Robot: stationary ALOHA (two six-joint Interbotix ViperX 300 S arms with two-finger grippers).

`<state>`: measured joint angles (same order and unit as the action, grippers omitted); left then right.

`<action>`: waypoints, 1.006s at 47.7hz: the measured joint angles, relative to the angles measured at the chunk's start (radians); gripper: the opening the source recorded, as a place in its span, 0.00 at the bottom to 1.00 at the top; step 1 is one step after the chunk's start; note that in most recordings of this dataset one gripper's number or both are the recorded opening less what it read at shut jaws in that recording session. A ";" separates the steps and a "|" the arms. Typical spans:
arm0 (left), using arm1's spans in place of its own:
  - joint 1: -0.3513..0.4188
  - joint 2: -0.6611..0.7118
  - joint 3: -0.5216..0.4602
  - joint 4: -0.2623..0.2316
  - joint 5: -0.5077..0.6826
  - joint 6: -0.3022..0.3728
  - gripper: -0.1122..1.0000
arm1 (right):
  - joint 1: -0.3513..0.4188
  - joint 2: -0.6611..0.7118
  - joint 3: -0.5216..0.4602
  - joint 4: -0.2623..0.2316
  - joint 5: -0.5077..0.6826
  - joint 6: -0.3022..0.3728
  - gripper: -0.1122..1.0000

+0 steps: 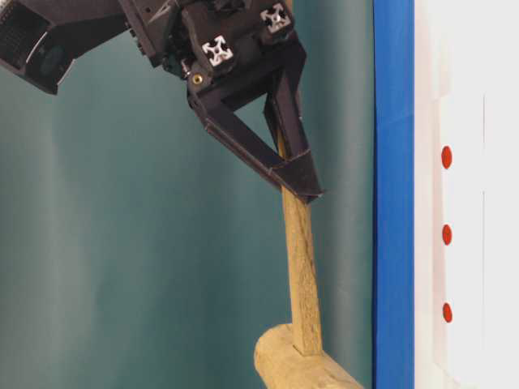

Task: Hit the mark with a hammer.
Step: 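Lift the mallet with the right gripper and carry it over the board, then bring the left gripper to the mallet head and grasp it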

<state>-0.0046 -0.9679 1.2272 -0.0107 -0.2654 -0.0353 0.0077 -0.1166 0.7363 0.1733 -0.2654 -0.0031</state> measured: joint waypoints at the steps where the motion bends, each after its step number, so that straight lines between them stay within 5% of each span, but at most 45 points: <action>1: 0.002 0.000 0.000 0.000 0.000 0.000 0.10 | 0.000 0.000 0.000 -0.002 0.000 -0.009 0.18; 8: 0.000 0.000 0.000 0.000 0.000 -0.002 0.10 | -0.018 -0.002 0.000 -0.041 -0.014 -0.138 0.18; 19: 0.002 0.000 -0.002 -0.003 0.000 -0.040 0.10 | -0.051 -0.005 0.000 -0.051 -0.097 -0.499 0.18; 29: 0.000 -0.002 0.000 -0.005 -0.002 -0.049 0.10 | -0.052 -0.005 0.000 -0.031 -0.170 -0.741 0.18; 40: 0.002 0.000 0.000 -0.005 0.000 -0.049 0.10 | -0.054 -0.005 0.000 -0.011 -0.218 -0.864 0.18; 48: 0.006 0.002 0.003 -0.003 0.003 -0.049 0.10 | -0.054 -0.005 0.000 -0.003 -0.221 -0.873 0.18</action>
<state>0.0015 -0.9664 1.2303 -0.0138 -0.2623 -0.0844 -0.0460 -0.1212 0.7363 0.1703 -0.4863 -0.8759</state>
